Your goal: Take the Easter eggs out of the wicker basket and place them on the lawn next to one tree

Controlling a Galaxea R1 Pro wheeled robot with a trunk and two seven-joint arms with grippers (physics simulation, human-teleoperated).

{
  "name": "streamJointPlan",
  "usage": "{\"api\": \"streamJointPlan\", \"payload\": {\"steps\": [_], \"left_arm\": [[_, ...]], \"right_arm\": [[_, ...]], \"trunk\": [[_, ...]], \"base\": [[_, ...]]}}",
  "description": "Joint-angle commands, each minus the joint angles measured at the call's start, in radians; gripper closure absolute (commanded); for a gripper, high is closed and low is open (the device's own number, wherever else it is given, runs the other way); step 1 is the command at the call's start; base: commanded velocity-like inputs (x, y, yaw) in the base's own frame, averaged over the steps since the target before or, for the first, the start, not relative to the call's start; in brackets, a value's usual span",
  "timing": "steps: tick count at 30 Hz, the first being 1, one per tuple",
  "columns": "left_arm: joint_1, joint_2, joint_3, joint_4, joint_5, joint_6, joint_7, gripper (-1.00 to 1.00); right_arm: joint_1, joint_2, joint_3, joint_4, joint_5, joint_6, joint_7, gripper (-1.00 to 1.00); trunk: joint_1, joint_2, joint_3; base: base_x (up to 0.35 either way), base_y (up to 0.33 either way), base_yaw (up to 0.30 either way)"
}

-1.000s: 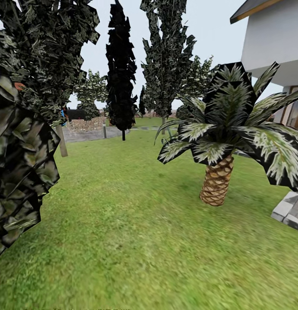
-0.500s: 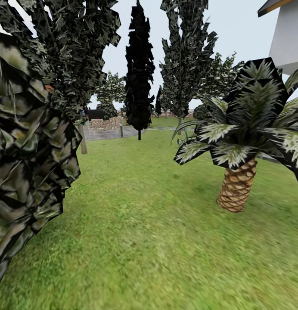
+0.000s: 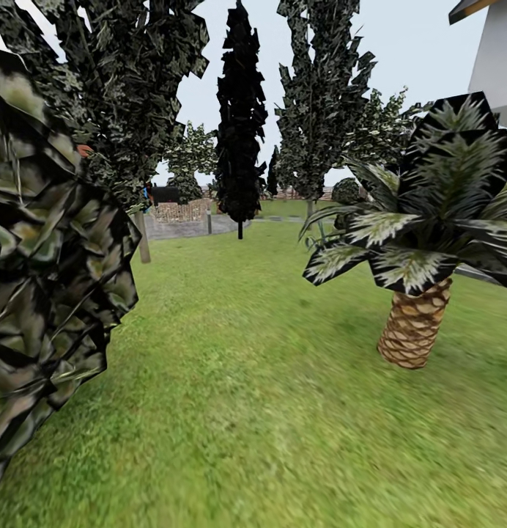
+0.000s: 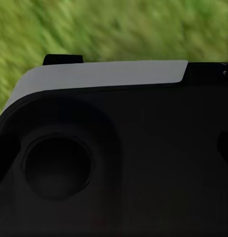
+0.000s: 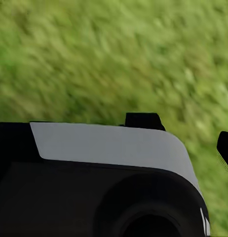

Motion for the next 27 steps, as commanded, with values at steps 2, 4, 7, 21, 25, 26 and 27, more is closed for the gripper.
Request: {"api": "streamJointPlan", "payload": {"steps": [2, 4, 7, 21, 25, 26, 27], "left_arm": [[0.000, 0.000, 0.000, -0.001, 0.004, -0.001, -0.003, -1.00], [0.001, 0.000, 0.000, -0.001, 0.004, -0.001, -0.003, -1.00], [0.001, 0.000, 0.000, -0.001, 0.004, -0.001, -0.003, -1.00], [0.001, 0.000, 0.000, -0.001, 0.004, -0.001, -0.003, -1.00], [0.000, 0.000, 0.000, -0.001, 0.004, -0.001, -0.003, -1.00], [0.000, 0.000, 0.000, -0.001, 0.004, -0.001, -0.003, -1.00], [0.001, 0.000, 0.000, -0.001, 0.004, -0.001, -0.003, -1.00]], "right_arm": [[-0.001, 0.000, 0.000, 0.001, 0.000, -0.003, 0.001, -1.00], [-0.001, -0.001, 0.000, 0.001, 0.000, -0.003, 0.001, -1.00], [-0.001, -0.001, 0.000, 0.001, 0.000, -0.003, 0.002, -1.00], [-0.001, -0.001, -0.001, 0.001, -0.002, -0.003, 0.002, -1.00], [-0.001, -0.001, 0.000, 0.001, -0.002, -0.003, 0.003, -1.00], [-0.001, -0.001, 0.000, 0.001, -0.002, -0.004, 0.004, -1.00], [-0.001, -0.001, 0.000, 0.001, -0.002, -0.005, 0.005, -1.00]], "trunk": [[0.001, 0.000, -0.001], [0.001, 0.000, -0.001], [0.001, 0.000, -0.001], [0.001, 0.000, -0.001], [0.001, 0.000, -0.001], [0.001, 0.000, -0.001], [0.001, 0.000, -0.001]], "base": [[0.305, 0.089, 0.001], [0.289, 0.083, 0.001], [0.252, 0.049, 0.000], [0.200, 0.007, 0.000], [0.178, 0.000, 0.000], [0.176, 0.000, 0.000], [0.176, 0.000, 0.000]]}}
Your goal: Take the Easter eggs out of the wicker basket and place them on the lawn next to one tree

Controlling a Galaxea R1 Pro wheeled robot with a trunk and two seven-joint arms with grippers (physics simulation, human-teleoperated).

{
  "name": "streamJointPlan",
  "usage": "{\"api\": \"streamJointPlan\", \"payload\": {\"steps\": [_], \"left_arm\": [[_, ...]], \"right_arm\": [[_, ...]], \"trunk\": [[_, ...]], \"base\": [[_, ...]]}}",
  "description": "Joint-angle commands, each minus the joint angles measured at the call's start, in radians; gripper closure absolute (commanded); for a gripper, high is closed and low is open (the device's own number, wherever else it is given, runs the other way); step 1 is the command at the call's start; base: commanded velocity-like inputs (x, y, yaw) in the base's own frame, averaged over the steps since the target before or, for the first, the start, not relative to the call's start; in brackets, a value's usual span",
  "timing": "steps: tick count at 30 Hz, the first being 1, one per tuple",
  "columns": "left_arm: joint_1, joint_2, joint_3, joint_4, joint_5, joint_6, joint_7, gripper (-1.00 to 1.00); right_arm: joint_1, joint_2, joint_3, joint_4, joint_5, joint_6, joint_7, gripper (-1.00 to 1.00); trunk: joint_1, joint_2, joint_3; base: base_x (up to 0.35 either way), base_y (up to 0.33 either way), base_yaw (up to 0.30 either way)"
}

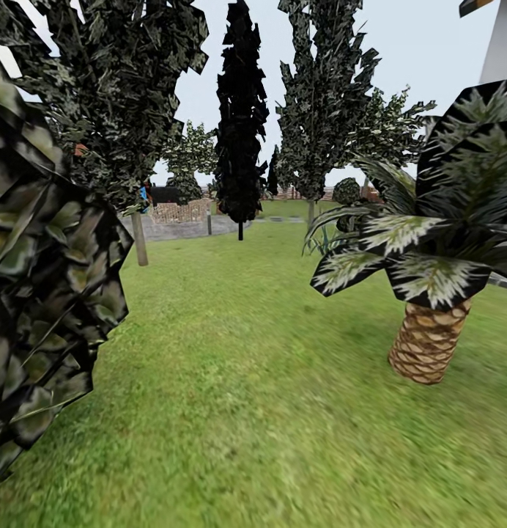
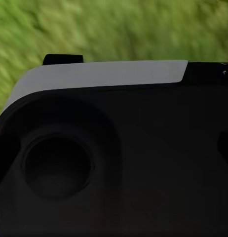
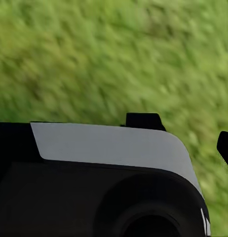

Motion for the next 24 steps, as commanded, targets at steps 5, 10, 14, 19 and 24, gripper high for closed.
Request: {"api": "streamJointPlan", "payload": {"steps": [5, 10, 14, 19, 24], "left_arm": [[0.000, 0.000, 0.000, -0.001, 0.004, -0.001, -0.003, -1.00], [0.000, 0.000, 0.000, -0.001, 0.004, -0.001, -0.003, -1.00], [0.000, 0.000, 0.000, -0.001, 0.004, -0.001, -0.002, -1.00], [0.000, 0.000, 0.000, -0.001, 0.004, -0.001, -0.001, -1.00], [0.000, 0.000, 0.000, -0.001, 0.004, -0.001, -0.001, -1.00]], "right_arm": [[-0.001, 0.001, 0.000, 0.001, 0.001, -0.003, 0.000, -1.00], [-0.001, 0.005, 0.000, 0.003, 0.000, -0.003, -0.002, -1.00], [-0.001, 0.006, 0.000, 0.004, 0.000, -0.003, -0.002, -1.00], [-0.001, 0.006, -0.001, 0.003, 0.000, -0.002, -0.002, -1.00], [-0.001, 0.005, -0.001, 0.001, 0.001, -0.002, -0.002, -1.00]], "trunk": [[0.000, 0.000, -0.001], [0.000, 0.000, -0.001], [0.000, 0.000, -0.001], [0.000, 0.000, -0.001], [0.000, 0.000, -0.001]], "base": [[0.176, 0.000, 0.000], [0.176, 0.000, 0.034], [0.177, 0.000, 0.192], [0.282, 0.000, 0.110], [0.323, 0.000, 0.014]]}}
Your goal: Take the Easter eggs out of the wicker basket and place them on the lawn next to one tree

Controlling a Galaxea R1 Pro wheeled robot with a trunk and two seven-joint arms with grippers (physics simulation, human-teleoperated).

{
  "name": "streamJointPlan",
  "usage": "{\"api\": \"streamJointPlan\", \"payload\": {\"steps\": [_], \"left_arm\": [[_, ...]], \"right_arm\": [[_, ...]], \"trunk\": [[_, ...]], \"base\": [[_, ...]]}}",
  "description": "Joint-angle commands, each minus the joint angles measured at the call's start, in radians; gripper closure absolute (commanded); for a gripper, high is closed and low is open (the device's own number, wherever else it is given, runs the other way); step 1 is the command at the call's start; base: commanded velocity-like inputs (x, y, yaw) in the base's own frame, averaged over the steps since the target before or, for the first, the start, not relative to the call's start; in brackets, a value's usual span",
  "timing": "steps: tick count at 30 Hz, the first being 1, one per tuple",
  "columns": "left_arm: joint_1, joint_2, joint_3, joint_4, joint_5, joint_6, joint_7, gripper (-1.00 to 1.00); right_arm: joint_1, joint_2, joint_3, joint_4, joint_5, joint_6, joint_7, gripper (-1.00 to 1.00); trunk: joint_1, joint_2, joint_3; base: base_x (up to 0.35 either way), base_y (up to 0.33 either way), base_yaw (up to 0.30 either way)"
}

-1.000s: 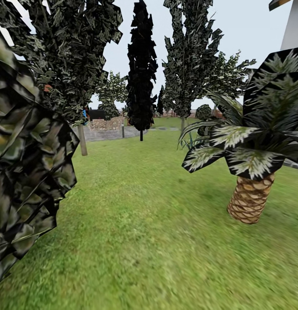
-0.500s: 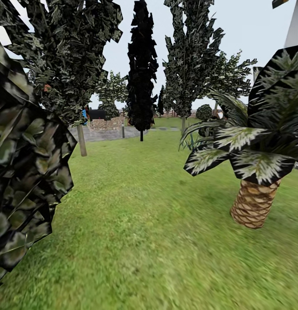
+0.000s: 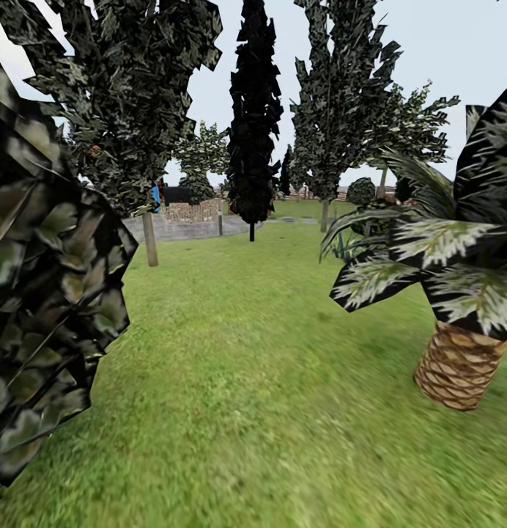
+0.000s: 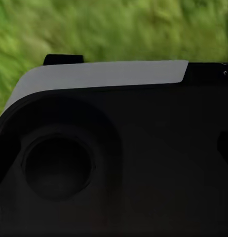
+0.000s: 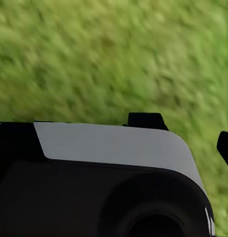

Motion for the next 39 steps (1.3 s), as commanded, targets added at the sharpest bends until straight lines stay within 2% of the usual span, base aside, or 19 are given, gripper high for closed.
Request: {"api": "streamJointPlan", "payload": {"steps": [1, 15, 39], "left_arm": [[0.001, 0.000, 0.000, -0.001, 0.004, -0.001, -0.003, -1.00], [0.001, 0.000, 0.000, 0.000, 0.004, -0.001, -0.001, -1.00], [0.001, 0.000, 0.001, 0.000, 0.005, -0.001, -0.002, -1.00]], "right_arm": [[-0.001, 0.000, 0.000, 0.001, 0.000, -0.003, 0.000, -1.00], [-0.001, -0.001, 0.001, 0.000, 0.000, -0.003, 0.000, -1.00], [-0.001, -0.003, 0.001, 0.001, 0.000, -0.003, 0.000, -1.00]], "trunk": [[0.001, 0.000, -0.001], [0.001, 0.000, -0.003], [0.001, 0.000, -0.003]], "base": [[0.325, 0.000, 0.004], [0.326, 0.000, 0.072], [0.326, 0.000, 0.004]]}}
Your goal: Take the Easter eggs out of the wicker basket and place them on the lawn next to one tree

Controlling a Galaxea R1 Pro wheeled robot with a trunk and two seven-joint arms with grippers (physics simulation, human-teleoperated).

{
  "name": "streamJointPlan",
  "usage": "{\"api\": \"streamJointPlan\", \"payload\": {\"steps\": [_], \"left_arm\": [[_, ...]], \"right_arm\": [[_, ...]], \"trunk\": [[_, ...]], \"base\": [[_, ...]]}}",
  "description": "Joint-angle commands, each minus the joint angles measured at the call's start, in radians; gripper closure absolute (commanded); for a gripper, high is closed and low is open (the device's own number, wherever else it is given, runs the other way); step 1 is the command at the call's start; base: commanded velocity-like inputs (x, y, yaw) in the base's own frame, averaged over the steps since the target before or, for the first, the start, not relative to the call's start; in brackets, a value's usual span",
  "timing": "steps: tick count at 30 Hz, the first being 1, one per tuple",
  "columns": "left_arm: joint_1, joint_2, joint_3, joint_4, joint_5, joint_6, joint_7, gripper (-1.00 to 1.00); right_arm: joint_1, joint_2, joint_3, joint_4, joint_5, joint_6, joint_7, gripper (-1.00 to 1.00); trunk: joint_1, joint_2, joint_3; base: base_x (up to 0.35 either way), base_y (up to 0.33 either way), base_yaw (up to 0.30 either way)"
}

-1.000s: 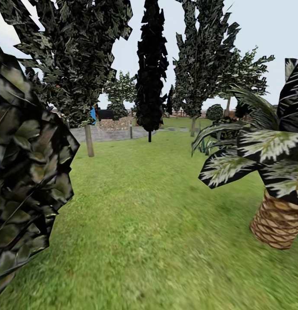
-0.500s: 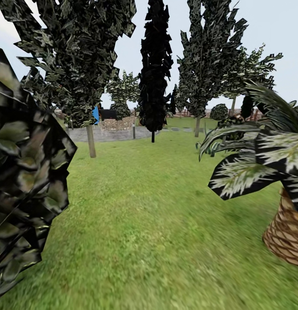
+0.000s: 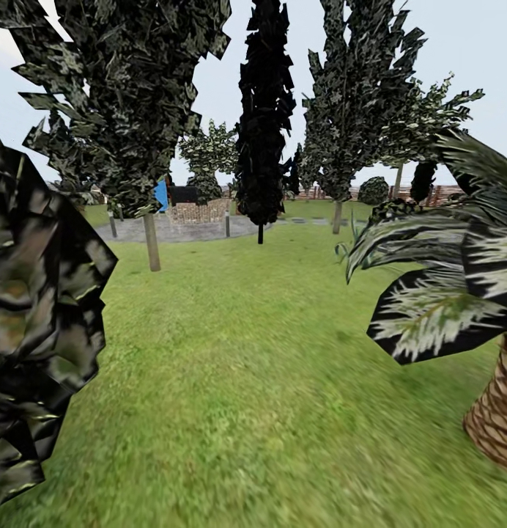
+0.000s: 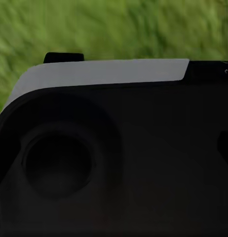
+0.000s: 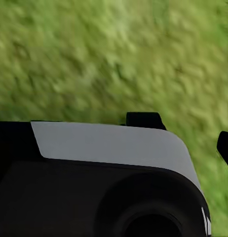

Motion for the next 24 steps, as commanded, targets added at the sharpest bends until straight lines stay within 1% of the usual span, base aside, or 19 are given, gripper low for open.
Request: {"api": "streamJointPlan", "payload": {"steps": [1, 11, 24], "left_arm": [[0.000, 0.000, 0.000, -0.001, 0.004, -0.001, -0.003, -1.00], [0.000, 0.000, 0.000, -0.001, 0.004, -0.001, -0.003, -1.00], [0.000, 0.000, 0.001, -0.001, 0.005, -0.001, -0.002, -1.00]], "right_arm": [[-0.001, 0.000, 0.000, 0.001, 0.000, -0.003, 0.000, -1.00], [-0.001, 0.000, -0.001, 0.000, 0.000, -0.004, 0.000, -1.00], [-0.001, 0.000, -0.001, 0.001, 0.000, -0.003, 0.000, -1.00]], "trunk": [[0.001, 0.000, -0.001], [0.001, 0.000, -0.005], [0.001, 0.000, -0.005]], "base": [[0.327, 0.000, 0.000], [0.327, 0.000, 0.095], [0.327, 0.000, 0.009]]}}
